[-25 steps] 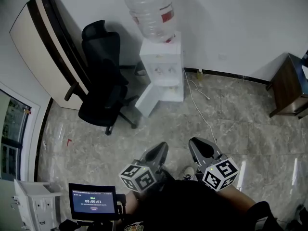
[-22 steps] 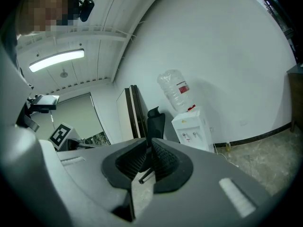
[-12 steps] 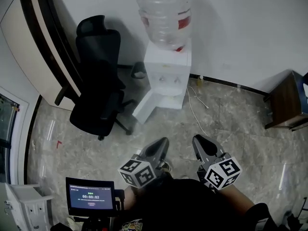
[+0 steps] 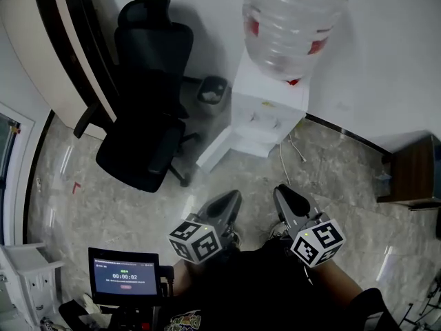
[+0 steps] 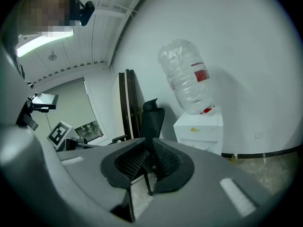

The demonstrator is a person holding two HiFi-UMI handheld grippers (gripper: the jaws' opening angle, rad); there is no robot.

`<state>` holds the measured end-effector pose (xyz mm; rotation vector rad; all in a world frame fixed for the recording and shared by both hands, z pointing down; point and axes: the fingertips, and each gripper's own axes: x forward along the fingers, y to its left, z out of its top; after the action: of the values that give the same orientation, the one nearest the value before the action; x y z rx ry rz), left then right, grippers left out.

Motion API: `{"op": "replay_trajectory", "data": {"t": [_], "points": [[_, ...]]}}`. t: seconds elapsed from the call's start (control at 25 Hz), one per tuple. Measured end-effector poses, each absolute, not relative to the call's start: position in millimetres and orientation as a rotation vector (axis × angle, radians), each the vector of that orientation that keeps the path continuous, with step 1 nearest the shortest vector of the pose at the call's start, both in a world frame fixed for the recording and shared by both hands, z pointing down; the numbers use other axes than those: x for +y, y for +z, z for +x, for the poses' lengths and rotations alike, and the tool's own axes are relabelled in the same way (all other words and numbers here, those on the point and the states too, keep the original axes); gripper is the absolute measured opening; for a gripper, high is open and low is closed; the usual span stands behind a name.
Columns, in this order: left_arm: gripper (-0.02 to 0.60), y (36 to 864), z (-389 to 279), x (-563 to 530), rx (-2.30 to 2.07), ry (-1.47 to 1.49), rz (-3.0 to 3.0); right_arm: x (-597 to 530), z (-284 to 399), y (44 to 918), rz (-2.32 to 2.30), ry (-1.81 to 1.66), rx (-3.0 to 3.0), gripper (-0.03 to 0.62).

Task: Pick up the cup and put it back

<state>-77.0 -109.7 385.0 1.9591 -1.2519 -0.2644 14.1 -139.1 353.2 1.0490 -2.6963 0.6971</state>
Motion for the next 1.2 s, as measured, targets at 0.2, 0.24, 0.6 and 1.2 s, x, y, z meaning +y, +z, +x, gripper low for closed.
{"op": "replay_trajectory", "data": {"t": [0.2, 0.24, 0.6, 1.2], "points": [[0.005, 394.0, -93.6, -115.4, -1.323, -0.275, 1.878, -162.3, -2.1, 358.7, 0.946, 0.709, -2.694, 0.052], [0.005, 394.1, -96.6, -116.0, -1.339, -0.277, 1.861, -166.5, -4.9, 359.1, 0.925, 0.713, -2.692, 0.052], [0.005, 444.7, -30.4, -183.0, -1.481, -0.258, 1.674, -255.5, 25.8, 436.2, 0.558, 0.574, -2.665, 0.058], [0.005, 573.6, 11.9, -189.9, -1.46, -0.191, 1.574, -280.4, 11.0, 648.0, 0.312, 0.602, -2.514, 0.077]]}}
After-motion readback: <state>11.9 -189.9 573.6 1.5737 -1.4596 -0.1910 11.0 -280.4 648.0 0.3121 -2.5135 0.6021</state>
